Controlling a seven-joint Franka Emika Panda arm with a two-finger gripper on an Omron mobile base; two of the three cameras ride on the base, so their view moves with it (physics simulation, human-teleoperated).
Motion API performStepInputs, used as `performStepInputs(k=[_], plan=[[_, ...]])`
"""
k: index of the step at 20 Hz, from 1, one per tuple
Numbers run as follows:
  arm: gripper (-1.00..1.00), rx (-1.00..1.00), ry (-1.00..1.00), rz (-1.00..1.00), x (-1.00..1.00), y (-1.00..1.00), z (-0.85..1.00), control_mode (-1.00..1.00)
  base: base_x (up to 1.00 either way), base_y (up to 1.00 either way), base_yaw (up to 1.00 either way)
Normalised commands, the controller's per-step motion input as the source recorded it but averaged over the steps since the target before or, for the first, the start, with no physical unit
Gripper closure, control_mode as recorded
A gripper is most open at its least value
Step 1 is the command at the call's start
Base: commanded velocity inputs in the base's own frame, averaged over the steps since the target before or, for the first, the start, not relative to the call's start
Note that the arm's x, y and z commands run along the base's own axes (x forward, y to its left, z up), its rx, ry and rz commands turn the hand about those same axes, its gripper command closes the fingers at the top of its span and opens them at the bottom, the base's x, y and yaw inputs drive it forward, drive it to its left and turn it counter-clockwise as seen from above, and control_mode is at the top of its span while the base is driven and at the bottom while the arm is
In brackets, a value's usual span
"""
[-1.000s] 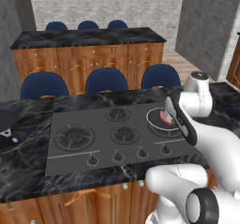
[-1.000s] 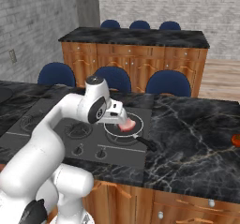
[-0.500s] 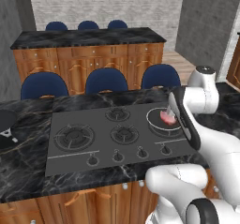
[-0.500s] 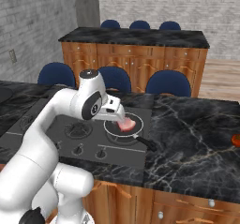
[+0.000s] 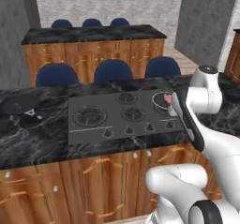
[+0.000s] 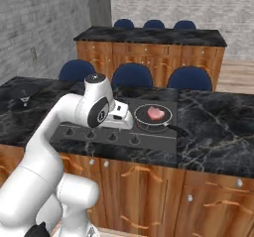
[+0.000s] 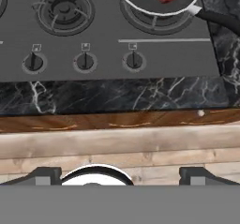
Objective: Place both pans onto different burners. Then place the tomato and the steak on different pans.
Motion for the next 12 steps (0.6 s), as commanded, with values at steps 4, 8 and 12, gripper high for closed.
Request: performStepInputs(k=[4,8,12], plan=[[-1.00,0.00,0.00,0.00,0.00,0.00,0.00,1.00,-0.32,1.00,-0.07],[-1.00,0.00,0.00,0.00,0.00,0.00,0.00,1.00,-0.18,1.00,-0.08],[-1.00,0.00,0.00,0.00,0.00,0.00,0.00,1.00,0.00,0.84,-0.03]])
